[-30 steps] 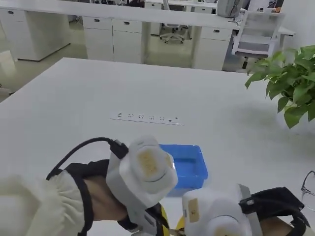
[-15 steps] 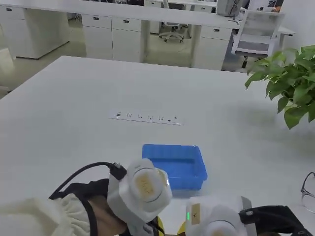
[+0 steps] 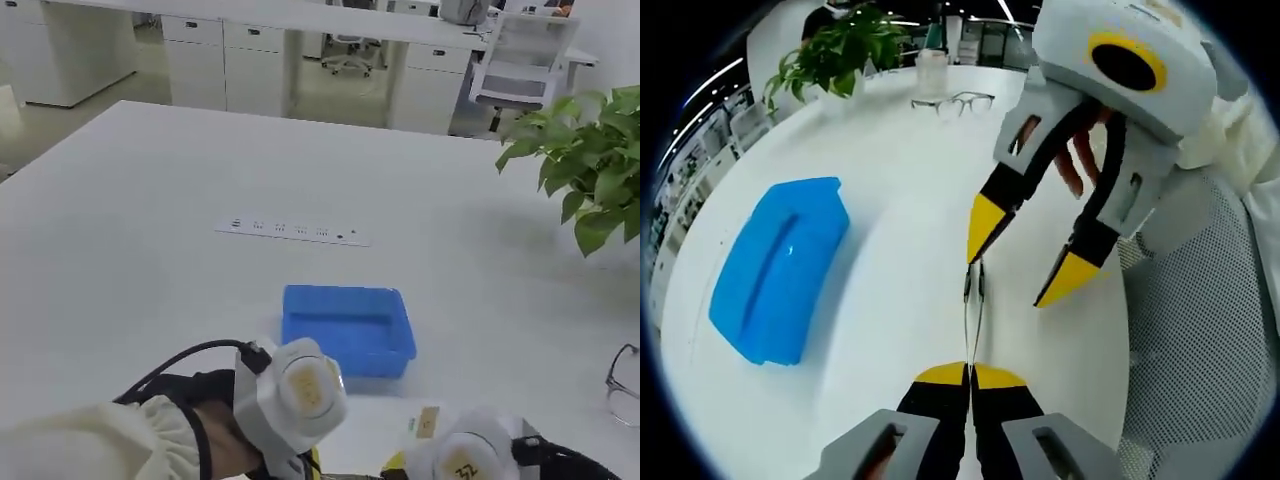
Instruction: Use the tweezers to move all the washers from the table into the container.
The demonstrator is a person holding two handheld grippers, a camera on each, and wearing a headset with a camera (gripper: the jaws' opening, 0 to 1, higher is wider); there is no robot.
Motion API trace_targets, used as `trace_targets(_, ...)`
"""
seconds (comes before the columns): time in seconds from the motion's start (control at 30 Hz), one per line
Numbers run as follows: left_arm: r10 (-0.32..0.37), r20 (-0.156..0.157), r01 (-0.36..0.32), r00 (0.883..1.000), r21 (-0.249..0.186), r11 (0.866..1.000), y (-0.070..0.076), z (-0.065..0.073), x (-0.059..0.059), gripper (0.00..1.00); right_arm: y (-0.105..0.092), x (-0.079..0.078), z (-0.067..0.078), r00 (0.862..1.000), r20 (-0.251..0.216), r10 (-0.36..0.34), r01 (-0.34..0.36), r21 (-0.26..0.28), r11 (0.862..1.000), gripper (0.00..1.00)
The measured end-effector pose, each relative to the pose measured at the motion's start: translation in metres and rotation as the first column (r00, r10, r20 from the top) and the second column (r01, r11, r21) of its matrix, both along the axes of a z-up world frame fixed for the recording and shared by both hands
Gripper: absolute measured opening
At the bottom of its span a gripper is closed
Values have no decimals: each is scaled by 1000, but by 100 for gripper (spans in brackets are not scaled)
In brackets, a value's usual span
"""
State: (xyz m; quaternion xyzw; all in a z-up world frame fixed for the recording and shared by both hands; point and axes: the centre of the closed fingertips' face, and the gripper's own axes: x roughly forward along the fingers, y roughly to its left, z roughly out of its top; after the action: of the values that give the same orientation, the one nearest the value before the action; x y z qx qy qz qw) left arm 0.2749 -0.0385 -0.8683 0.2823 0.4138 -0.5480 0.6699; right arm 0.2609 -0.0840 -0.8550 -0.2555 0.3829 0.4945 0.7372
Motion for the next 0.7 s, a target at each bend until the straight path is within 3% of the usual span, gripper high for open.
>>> trace_targets(0.17,-13,-3,13,1000,29,999,2,-5,2,0,-16,-8,20,990,-28,-137,138,65,988,41)
trace_targets(0.27,-18,-8,19,1000,53,998,4,-10,2,0,-23,-10,36,965,-55,-256,261,134,956,50)
trace_targets(0.33,-7,-10,8,1000,110,994,13,-14,1,0,-29,-11,49,942,-63,-328,334,183,925,54)
trace_targets(0.37,-12,-5,12,1000,81,997,6,-15,3,0,-33,-11,58,929,-46,-368,369,209,906,55)
trace_targets(0.43,-23,-7,23,1000,73,997,6,-13,2,0,-40,-13,70,913,-19,-408,401,231,886,60)
trace_targets(0.6,-3,-26,5,1000,61,998,6,-13,2,0,-50,-21,92,893,35,-449,425,263,866,73)
trace_targets(0.7,22,-46,-20,999,57,998,6,-11,0,4,-64,-23,103,869,75,-488,453,276,848,80)
